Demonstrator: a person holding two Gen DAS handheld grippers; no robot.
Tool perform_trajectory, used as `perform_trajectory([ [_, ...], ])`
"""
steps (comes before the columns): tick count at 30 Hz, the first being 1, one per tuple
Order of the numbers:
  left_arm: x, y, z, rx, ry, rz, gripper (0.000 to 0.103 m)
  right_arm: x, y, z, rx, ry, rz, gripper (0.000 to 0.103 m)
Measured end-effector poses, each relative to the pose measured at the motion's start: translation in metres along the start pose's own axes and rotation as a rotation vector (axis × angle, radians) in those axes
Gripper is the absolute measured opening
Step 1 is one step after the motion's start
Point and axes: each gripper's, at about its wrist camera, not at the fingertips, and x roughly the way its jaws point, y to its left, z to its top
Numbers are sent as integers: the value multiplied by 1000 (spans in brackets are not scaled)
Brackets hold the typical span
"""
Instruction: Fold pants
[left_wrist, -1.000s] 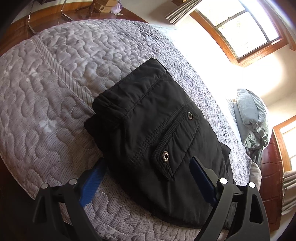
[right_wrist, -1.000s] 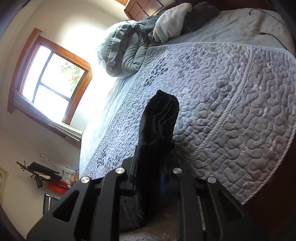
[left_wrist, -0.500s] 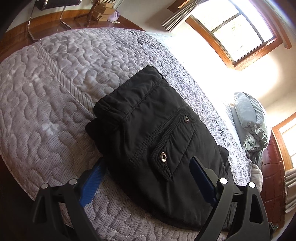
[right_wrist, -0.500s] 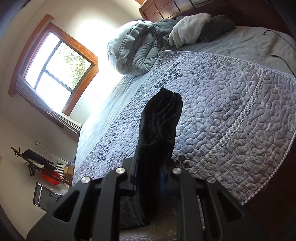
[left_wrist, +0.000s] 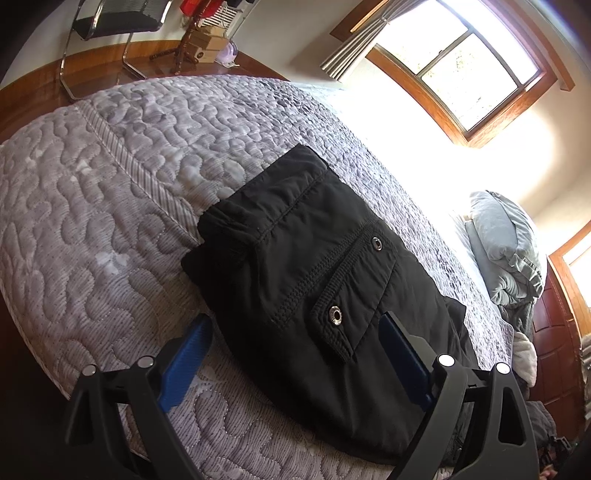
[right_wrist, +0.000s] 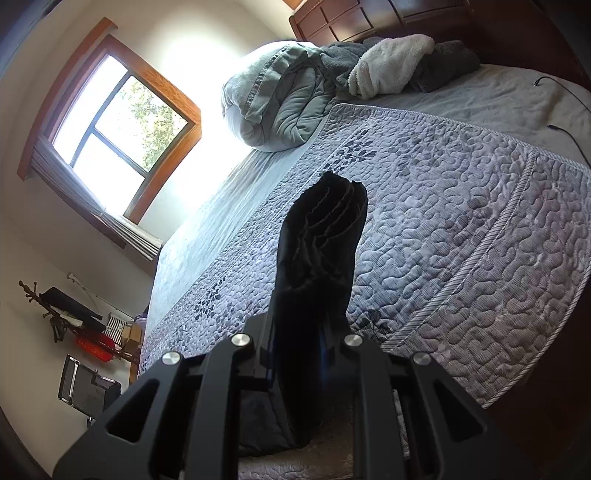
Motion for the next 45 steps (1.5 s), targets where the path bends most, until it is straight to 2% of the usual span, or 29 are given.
perform_trajectory([
  [13,0,-2,-6,8,1,-26,92,0,38,-4,-75,0,-3,15],
  [38,0,9,-4,-26,-4,-55,92,-2,140,-31,-316,7,7,15],
  [45,-3,11,-4,-29,-6,-61,92,2,167,-43,-390,15,-16,15],
])
